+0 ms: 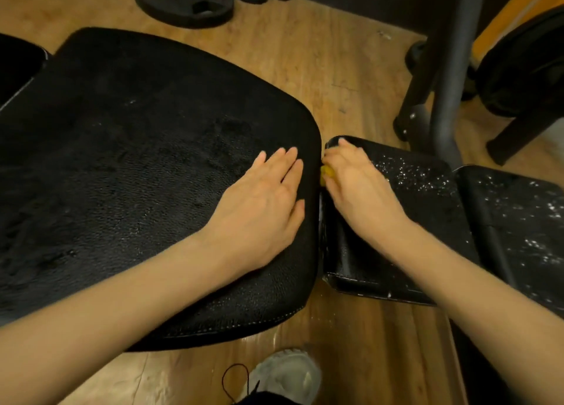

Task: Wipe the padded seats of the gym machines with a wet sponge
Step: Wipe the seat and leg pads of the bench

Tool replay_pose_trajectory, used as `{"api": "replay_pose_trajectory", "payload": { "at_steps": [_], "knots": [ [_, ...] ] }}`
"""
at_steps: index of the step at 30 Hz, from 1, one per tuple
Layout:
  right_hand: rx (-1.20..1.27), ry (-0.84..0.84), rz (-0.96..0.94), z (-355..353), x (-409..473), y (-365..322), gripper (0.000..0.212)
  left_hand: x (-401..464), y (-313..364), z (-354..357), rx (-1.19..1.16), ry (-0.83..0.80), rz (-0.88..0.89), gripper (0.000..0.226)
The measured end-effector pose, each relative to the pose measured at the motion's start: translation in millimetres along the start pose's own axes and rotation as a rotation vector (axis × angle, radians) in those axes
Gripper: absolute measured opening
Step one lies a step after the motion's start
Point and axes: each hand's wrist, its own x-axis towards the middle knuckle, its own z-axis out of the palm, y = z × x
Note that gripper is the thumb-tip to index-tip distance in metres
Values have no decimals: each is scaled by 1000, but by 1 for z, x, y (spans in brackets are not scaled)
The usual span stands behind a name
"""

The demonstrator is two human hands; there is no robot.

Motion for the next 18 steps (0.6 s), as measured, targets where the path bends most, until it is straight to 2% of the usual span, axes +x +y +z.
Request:
{"api": "replay_pose_trajectory", "payload": {
  "at_steps": [3, 8, 10, 15, 18],
  "knots": [
    [-37, -13, 139, 0, 44, 2, 26, 15, -9, 8, 20, -41, -17, 62],
    [-68, 39, -45, 3, -33, -16, 31, 8, -16, 18, 51, 28, 10, 70],
    [-51, 19, -36, 9, -40, -13, 33, 10, -16, 18, 51, 50, 14, 68],
    [-104, 43, 232, 10, 61, 2, 24, 10, -17, 23, 59, 81, 14, 66],
    [-73, 88, 210, 10, 45, -1, 30, 11, -17, 23, 53, 84, 18, 66]
  ]
}}
